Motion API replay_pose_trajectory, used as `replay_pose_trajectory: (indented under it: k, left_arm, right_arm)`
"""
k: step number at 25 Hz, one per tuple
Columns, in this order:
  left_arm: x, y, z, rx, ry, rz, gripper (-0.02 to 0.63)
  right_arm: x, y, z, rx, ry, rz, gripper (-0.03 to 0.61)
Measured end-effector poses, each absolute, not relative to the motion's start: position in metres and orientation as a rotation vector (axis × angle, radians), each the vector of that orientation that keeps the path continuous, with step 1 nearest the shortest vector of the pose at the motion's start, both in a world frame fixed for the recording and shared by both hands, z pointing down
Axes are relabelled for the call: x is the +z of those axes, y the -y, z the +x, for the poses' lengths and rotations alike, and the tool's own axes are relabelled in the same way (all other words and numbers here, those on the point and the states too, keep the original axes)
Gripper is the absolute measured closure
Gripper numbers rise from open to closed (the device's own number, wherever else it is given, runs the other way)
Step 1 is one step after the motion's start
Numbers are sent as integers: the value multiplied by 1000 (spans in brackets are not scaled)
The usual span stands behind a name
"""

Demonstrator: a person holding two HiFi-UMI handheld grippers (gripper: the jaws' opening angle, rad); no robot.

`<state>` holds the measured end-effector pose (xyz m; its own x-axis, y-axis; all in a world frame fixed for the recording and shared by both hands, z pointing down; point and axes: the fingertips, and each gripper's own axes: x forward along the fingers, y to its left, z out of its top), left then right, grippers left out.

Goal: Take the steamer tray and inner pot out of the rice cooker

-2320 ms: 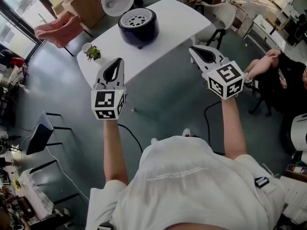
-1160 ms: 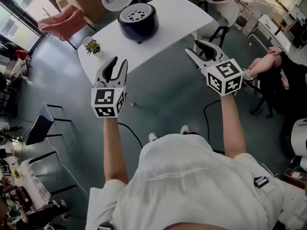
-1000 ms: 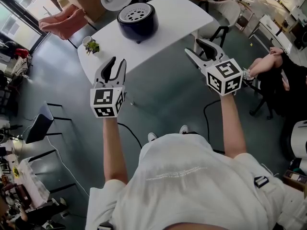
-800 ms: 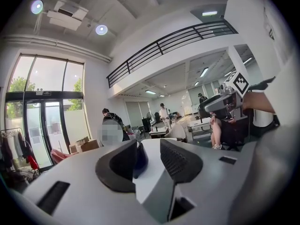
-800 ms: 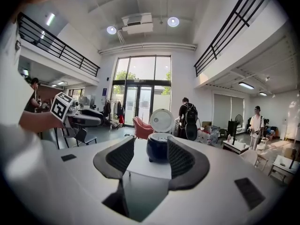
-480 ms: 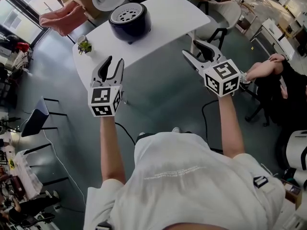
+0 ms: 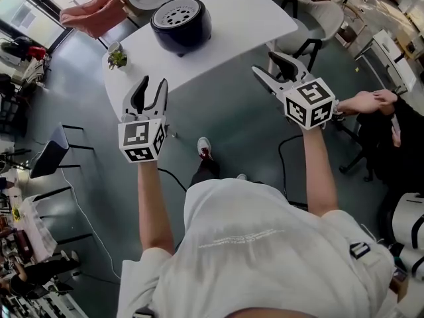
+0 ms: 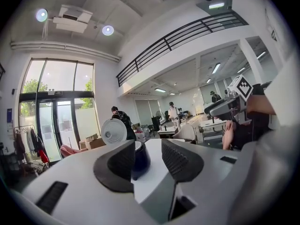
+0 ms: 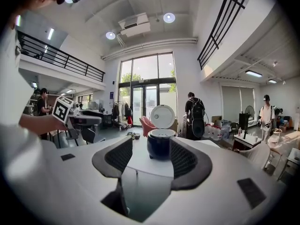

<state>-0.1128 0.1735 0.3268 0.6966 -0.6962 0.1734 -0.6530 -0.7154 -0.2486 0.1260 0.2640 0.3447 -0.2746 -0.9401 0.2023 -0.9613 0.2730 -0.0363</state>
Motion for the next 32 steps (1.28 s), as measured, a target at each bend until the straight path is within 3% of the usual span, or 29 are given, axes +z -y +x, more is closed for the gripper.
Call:
replay_pose_trajectory:
  k: [9,32]
  left_arm:
    - [340,-99,-102,-350,-1116,-2763,425]
    - [401,180,-81,-397,-1159,-2944,425]
  right_arm:
    - [351,-205,123,238,2430,1696,321]
    - [385,102,132,298,2241,1484,316]
